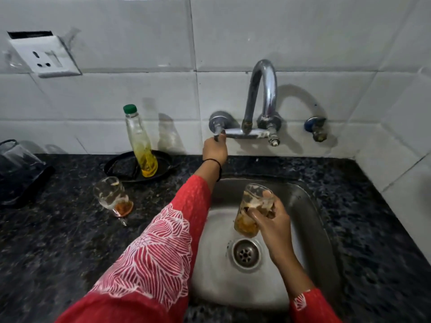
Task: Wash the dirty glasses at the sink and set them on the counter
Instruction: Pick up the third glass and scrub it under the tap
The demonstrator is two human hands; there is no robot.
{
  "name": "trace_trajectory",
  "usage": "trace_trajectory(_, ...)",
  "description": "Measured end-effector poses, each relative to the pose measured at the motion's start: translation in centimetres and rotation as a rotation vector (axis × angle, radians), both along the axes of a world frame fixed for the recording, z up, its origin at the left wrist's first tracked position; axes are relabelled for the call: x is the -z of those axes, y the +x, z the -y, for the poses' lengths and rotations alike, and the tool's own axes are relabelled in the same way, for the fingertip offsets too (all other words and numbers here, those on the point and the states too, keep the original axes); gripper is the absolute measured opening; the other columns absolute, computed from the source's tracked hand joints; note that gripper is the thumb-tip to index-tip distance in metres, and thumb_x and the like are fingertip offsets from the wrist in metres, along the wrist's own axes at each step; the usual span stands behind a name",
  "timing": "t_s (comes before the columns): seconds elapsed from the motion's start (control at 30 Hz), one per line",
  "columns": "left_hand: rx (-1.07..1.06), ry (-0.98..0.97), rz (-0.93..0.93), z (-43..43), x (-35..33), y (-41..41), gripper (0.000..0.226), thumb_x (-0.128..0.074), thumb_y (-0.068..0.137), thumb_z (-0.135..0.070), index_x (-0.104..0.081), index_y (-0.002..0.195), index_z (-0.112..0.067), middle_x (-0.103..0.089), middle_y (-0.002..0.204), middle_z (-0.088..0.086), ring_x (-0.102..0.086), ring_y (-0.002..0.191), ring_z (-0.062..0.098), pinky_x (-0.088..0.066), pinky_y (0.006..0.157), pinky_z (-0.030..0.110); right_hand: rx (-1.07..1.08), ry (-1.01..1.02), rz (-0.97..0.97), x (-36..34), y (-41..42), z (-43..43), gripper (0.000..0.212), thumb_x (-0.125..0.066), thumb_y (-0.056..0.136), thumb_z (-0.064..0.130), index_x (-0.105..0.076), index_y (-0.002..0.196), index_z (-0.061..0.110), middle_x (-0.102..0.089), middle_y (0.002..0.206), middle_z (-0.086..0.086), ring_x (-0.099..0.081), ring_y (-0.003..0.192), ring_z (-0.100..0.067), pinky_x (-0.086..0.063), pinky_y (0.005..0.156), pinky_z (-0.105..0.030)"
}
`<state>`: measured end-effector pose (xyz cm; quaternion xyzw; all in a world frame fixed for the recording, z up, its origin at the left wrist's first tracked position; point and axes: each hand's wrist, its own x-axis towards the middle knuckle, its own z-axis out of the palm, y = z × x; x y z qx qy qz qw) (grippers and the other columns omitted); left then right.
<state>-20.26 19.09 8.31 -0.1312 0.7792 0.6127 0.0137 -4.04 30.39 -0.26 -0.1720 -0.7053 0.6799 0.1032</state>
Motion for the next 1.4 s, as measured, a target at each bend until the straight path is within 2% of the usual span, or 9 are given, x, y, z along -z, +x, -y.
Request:
trace_trajectory(0.2,-0.08,0.829,0.119,0.7,1.4,1.2,0.038,-0.037,0.099,-0.04,-0.05,0.092,-0.005,-0.054,0.088,0.012,-0.055,0.083,0.027,-0.05,0.076,0.036,-0.04,0.031,0.018,0.0,0.4,0.3,0.052,-0.072,0.076,0.002,-0.057,0.12,0.024,-0.067,0.1,0.014,-0.065,0.088,0.005,-0.051,0.067,-0.009)
trace_trajectory(0.33,0.106,0.727,0.384,0.5,7.2,6.2,0.068,-0.025,0.096,-0.056,-0.036,0.142,-0.006,-0.055,0.131,0.018,-0.052,0.123,0.034,-0.04,0.103,0.044,-0.02,0.025,0.012,0.0,0.6,0.9,0.059,-0.073,0.076,0.002,-0.052,0.128,0.022,-0.066,0.115,0.004,-0.064,0.105,-0.009,-0.053,0.083,-0.019)
trace_trajectory(0.47,0.351,0.717,0.686,0.7,11.8,11.0,0.076,-0.019,0.09,-0.069,-0.064,0.119,-0.015,-0.069,0.113,0.012,-0.063,0.108,0.029,-0.042,0.1,0.048,-0.044,0.042,0.002,-0.2,0.7,1.2,0.064,-0.069,0.081,0.006,-0.045,0.135,0.029,-0.062,0.121,0.007,-0.064,0.102,-0.003,-0.054,0.084,-0.022)
trace_trajectory(0.6,0.355,0.869,0.652,0.3,12.0,12.5,0.048,-0.038,0.095,-0.048,-0.064,0.117,-0.013,-0.074,0.099,0.01,-0.071,0.086,0.022,-0.059,0.066,0.04,-0.04,0.151,-0.006,-0.9,0.7,1.0,0.039,-0.068,0.083,0.009,-0.053,0.116,0.022,-0.062,0.098,0.016,-0.058,0.082,0.019,-0.047,0.066,-0.006)
trace_trajectory(0.7,0.281,0.924,0.631,-0.6,11.9,12.3,0.043,-0.037,0.096,-0.04,-0.063,0.115,-0.011,-0.073,0.095,0.009,-0.071,0.077,0.02,-0.058,0.057,0.032,-0.086,0.262,0.023,-1.2,0.6,0.5,0.024,-0.068,0.084,0.014,-0.054,0.102,0.021,-0.064,0.09,0.013,-0.062,0.079,0.008,-0.044,0.059,-0.005)
trace_trajectory(0.87,0.194,0.911,0.652,-1.6,13.5,11.6,0.044,-0.039,0.092,-0.044,-0.062,0.12,-0.017,-0.068,0.105,0.006,-0.06,0.098,0.021,-0.051,0.075,0.034,-0.201,0.737,0.011,-1.2,0.3,-0.7,0.008,-0.067,0.085,0.015,-0.062,0.09,0.019,-0.053,0.131,0.003,-0.042,0.13,-0.013,-0.032,0.099,-0.017)
trace_trajectory(1.03,0.176,0.908,0.62,-1.5,14.4,10.0,0.051,-0.042,0.088,-0.052,-0.06,0.118,-0.015,-0.063,0.106,0.01,-0.058,0.092,0.023,-0.046,0.075,0.033,-0.406,1.058,0.055,-2.3,-1.5,-1.6,0.014,-0.064,0.085,0.028,-0.067,0.098,0.025,-0.072,0.098,0.0,-0.066,0.095,-0.022,-0.052,0.08,-0.036)
trace_trajectory(1.2,0.166,0.952,0.475,-1.3,16.2,9.2,0.047,-0.038,0.095,-0.05,-0.069,0.093,-0.014,-0.07,0.079,0.006,-0.062,0.066,0.016,-0.047,0.058,0.026,-0.173,0.302,0.287,-1.3,-3.6,-0.7,0.01,-0.065,0.084,0.016,-0.073,0.089,0.016,-0.074,0.087,-0.008,-0.069,0.08,-0.022,-0.058,0.074,-0.032)
trace_trajectory(1.4,0.382,0.507,0.717,-0.1,15.8,7.0,0.046,-0.035,0.096,-0.045,-0.059,0.07,-0.015,-0.058,0.048,0.001,-0.053,0.042,0.013,-0.041,0.044,0.019,-0.664,0.522,0.248,2.6,-2.6,0.3,0.013,-0.054,0.087,0.001,-0.064,0.089,0.009,-0.066,0.089,0.008,-0.061,0.083,0.009,-0.047,0.077,-0.01)
